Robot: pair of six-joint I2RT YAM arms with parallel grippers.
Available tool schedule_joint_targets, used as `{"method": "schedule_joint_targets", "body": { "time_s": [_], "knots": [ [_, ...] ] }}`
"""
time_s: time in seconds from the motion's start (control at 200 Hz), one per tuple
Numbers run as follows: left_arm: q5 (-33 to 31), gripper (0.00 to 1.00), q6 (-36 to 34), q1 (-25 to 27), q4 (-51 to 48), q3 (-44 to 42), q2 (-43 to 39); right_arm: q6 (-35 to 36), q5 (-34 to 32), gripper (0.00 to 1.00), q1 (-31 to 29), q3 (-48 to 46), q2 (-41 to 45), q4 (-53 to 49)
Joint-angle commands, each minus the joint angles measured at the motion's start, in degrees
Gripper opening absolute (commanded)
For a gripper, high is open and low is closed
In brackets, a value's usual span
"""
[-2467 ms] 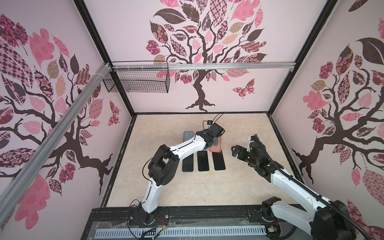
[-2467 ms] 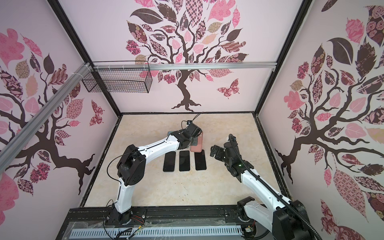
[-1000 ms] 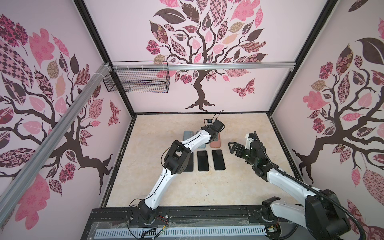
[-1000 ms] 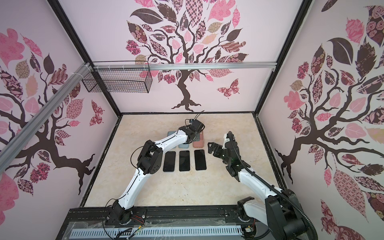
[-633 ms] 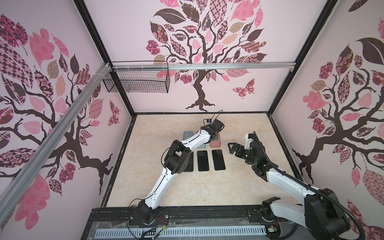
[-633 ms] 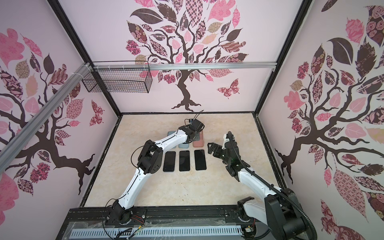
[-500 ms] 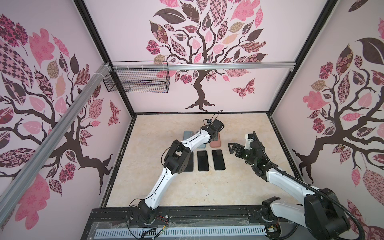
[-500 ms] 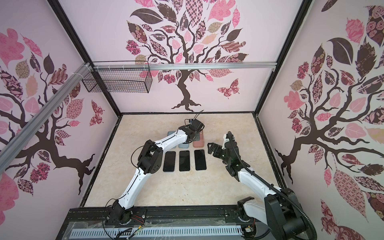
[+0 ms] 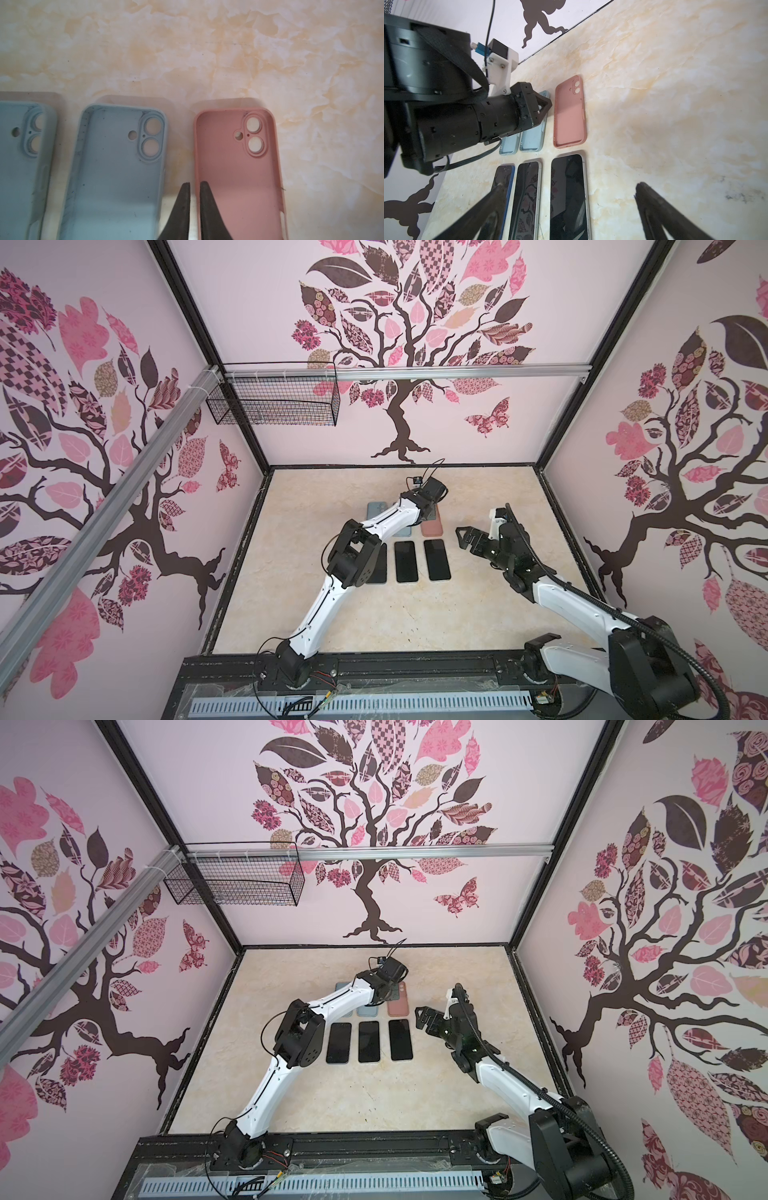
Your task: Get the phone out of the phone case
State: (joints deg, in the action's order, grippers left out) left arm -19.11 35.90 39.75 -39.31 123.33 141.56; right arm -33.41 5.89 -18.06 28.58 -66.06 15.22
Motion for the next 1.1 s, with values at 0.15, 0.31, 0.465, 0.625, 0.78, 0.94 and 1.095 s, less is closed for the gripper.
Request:
{"method": "schedule_joint_targets", "body": {
  "time_s": [0.15,0.31,0.465,0.625,0.78,0.94,1.095],
  "knots": [
    [-1.54,0.19,-4.14,0.64,10.52,-17.07,-22.22,0.89,-0.62,1.00,0.15,2.99,5.42,-4.91],
    [-0.26,0.34,-7.85,0.69,19.53,-35.48,-38.93,1.55,-4.32,1.00,0.14,4.27,10.11,-10.67],
    [0.59,0.65,-10.26,-0.47,26.23,-53.14,-55.77,2.47,-12.23,1.00,0.14,0.67,16.45,-10.91],
    [-2.49,0.88,-13.00,-3.36,30.56,-69.13,-72.20,3.66,-27.27,0.99,0.22,-2.93,21.93,-13.39],
    [-12.45,0.98,-20.56,-5.94,39.65,-84.73,-85.30,16.58,-33.01,0.99,0.22,-11.79,24.99,1.83],
    [-10.66,0.98,-26.94,-13.21,47.73,-95.66,-95.42,27.17,-35.48,1.00,0.64,-16.09,23.70,11.93],
    [-7.43,0.98,-33.65,-22.23,54.60,-103.73,-99.00,30.78,-31.99,0.99,1.52,-14.78,14.08,15.45]
  ]
}}
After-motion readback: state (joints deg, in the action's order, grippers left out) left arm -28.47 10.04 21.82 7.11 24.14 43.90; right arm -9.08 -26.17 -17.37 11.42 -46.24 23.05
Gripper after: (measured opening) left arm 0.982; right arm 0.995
